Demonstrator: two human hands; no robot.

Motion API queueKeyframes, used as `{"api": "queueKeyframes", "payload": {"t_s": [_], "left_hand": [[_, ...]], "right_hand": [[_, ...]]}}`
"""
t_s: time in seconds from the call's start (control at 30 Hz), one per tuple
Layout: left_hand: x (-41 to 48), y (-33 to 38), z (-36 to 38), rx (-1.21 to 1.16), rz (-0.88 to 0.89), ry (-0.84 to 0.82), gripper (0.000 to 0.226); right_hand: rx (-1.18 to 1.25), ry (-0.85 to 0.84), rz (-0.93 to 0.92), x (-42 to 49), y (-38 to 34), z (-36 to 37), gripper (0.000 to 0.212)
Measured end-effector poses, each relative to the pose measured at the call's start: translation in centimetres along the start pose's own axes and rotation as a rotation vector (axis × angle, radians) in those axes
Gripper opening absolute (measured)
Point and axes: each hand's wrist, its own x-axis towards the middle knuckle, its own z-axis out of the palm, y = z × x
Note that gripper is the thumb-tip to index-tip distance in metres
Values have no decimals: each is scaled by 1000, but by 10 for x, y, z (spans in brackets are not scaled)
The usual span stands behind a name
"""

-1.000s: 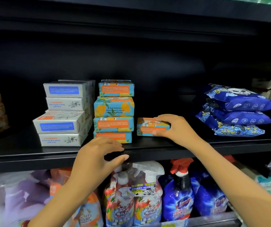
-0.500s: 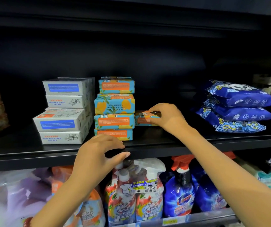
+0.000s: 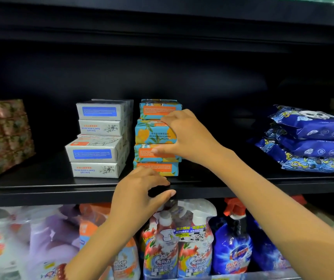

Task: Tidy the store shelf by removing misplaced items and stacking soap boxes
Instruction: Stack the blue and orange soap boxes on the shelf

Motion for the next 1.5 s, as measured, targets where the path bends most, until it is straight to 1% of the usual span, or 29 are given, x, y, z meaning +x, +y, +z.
{"api": "queueKeyframes", "payload": {"t_s": [0.17,0.27,0.33,0.4,0.47,0.53,0.57,0.63,0.77,0.83,0.9,1.07,1.13,1.17,1.3,1.4,1.5], "left_hand": [[-2,-1,2,7,10,9,33],[-2,-1,0,15,20,-13,33],[-1,-1,-1,2,27,-44,35],[1,0,-6,-89,29,-22,34],[5,3,-18,-163,44,90,29],[15,5,-31,-130,89,197,26],[24,5,-38,-95,101,216,29],[45,5,-49,-22,98,168,40],[86,6,-51,111,-7,-162,69],[97,4,-46,183,-30,-288,73],[102,3,-42,236,-23,-349,72],[101,1,-38,245,-39,-355,70],[102,2,-39,264,-48,-372,75],[102,3,-39,276,-49,-377,77],[97,5,-38,257,-67,-362,72],[89,9,-40,193,-107,-318,82],[79,12,-45,84,-131,-202,97]], "right_hand": [[-41,-70,49,12,-3,-8,68],[-15,-89,46,12,-4,-10,61],[79,-47,57,9,-4,-10,54],[164,20,76,2,-2,-11,54],[204,115,86,-10,4,-12,57],[297,233,109,-27,15,-15,55],[349,282,128,-36,22,-17,52],[398,338,179,-51,37,-18,49],[394,346,271,-77,61,-10,52],[389,344,300,-88,70,-2,51],[379,345,317,-97,76,3,50],[364,338,337,-102,88,9,54],[342,336,329,-96,92,9,56],[327,332,321,-91,94,8,57],[255,283,252,-64,103,8,59],[248,221,218,-40,113,13,57],[162,117,201,-19,120,20,62]]}}
